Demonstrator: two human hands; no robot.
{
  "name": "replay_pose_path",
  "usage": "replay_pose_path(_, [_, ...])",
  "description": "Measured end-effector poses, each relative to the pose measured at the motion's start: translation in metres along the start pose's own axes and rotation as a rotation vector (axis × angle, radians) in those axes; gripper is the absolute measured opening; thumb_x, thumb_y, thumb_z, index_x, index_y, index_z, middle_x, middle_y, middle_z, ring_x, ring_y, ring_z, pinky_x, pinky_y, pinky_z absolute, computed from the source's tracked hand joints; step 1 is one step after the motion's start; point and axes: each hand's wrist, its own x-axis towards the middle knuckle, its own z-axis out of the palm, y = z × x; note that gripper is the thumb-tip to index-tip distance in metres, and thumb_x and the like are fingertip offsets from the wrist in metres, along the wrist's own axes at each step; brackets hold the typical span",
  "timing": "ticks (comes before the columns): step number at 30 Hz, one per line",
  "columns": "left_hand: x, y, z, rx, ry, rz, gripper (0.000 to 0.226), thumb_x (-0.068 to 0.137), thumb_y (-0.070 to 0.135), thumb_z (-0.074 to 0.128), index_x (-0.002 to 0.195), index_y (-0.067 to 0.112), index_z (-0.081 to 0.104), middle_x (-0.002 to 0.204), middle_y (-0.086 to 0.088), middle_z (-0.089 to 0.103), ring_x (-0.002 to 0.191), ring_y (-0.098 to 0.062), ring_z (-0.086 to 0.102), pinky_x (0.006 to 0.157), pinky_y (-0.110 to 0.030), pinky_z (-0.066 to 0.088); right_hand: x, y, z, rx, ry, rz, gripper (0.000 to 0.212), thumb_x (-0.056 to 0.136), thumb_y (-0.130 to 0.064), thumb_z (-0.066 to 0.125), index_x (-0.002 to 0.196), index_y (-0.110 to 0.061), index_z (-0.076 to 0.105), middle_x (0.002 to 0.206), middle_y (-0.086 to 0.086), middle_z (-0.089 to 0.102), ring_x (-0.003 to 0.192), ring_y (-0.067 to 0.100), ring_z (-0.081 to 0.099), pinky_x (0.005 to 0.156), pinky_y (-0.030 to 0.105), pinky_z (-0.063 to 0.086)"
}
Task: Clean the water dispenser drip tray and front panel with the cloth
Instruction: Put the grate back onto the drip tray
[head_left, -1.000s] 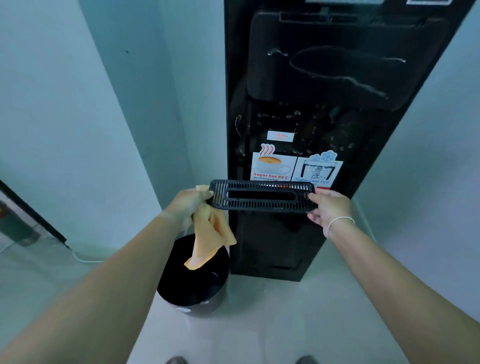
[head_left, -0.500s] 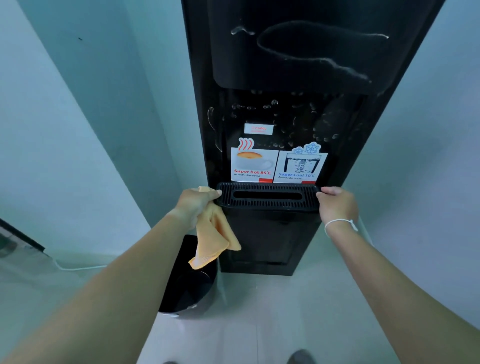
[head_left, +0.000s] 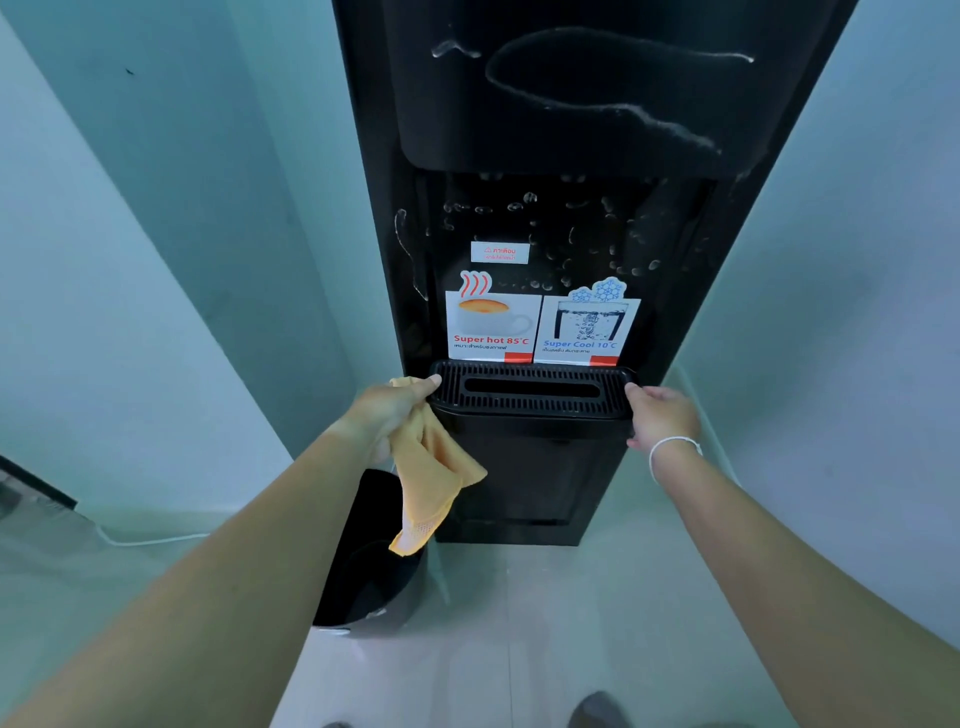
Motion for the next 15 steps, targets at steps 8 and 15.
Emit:
replay_pose_path(8, [-0.001,-0.002,0.0,-0.065,-0.079,-0.168,0.051,0.072,0.046,0.076,0.101,0.008,0.062,0.088,-0.016,0.067,0.083,-0.033,0.065,0.091,-0.051,0.05,0.005,0.004,-0.001,0.205,-0.131,0.116,0.034,0.088,-0.023,0.058,0.118,-0.008,0.057,0.116,0.014,0.061,0.099,0.028,0.059,0.076,0.04,0.053])
replay_pose_path(15, [-0.004,-0.002,0.012,-0.06,-0.062,-0.12,0.035,0.086,0.038,0.066,0.094,0.004,0.062,0.091,-0.017,0.068,0.08,-0.034,0.067,0.087,-0.048,0.054,0.009,0.004,-0.001,0.253,-0.189,0.129,0.021,0.09,-0.017,0.057,0.11,-0.01,0.054,0.122,0.018,0.06,0.108,0.036,0.061,0.079,0.045,0.053])
